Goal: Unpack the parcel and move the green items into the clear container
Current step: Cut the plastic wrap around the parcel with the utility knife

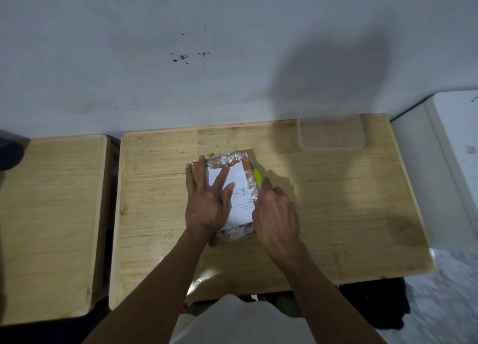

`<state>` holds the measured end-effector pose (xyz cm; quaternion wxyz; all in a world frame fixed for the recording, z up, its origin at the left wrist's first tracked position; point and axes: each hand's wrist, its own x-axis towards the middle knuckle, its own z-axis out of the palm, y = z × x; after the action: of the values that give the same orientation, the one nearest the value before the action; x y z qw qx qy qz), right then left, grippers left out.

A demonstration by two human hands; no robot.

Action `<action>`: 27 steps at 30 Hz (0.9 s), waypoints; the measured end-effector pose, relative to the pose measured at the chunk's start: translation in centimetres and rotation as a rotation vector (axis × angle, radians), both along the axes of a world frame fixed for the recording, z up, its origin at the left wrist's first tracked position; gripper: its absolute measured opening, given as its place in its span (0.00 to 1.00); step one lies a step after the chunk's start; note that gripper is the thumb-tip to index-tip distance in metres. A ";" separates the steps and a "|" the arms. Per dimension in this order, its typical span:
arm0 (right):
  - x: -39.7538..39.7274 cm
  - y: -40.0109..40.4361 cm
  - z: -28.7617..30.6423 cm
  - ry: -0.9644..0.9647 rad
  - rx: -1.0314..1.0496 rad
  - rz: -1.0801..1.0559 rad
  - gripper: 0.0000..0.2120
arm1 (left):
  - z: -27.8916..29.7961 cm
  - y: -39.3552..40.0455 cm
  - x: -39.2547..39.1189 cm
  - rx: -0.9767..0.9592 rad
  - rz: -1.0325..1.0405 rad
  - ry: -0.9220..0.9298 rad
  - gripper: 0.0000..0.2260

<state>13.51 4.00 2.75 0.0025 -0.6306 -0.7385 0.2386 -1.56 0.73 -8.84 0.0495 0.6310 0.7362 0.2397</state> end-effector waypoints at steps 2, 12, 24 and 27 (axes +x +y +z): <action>-0.1 -0.2 0.2 0.011 -0.008 -0.003 0.24 | -0.1 -0.1 0.0 -0.005 0.000 0.000 0.22; 0.4 -1.0 0.3 -0.021 -0.020 0.010 0.25 | -0.3 -0.1 -0.1 -0.038 0.010 0.017 0.22; 0.3 -1.1 -0.3 0.051 0.007 -0.015 0.26 | -0.9 -0.1 -0.3 -0.084 0.011 0.035 0.22; 0.3 -1.2 -0.2 0.060 0.006 -0.019 0.26 | -1.1 -0.1 -0.3 -0.090 0.010 0.044 0.22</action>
<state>13.81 2.78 2.55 0.0288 -0.6300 -0.7328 0.2554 -1.91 0.62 -9.93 0.0602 0.6294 0.7504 0.1928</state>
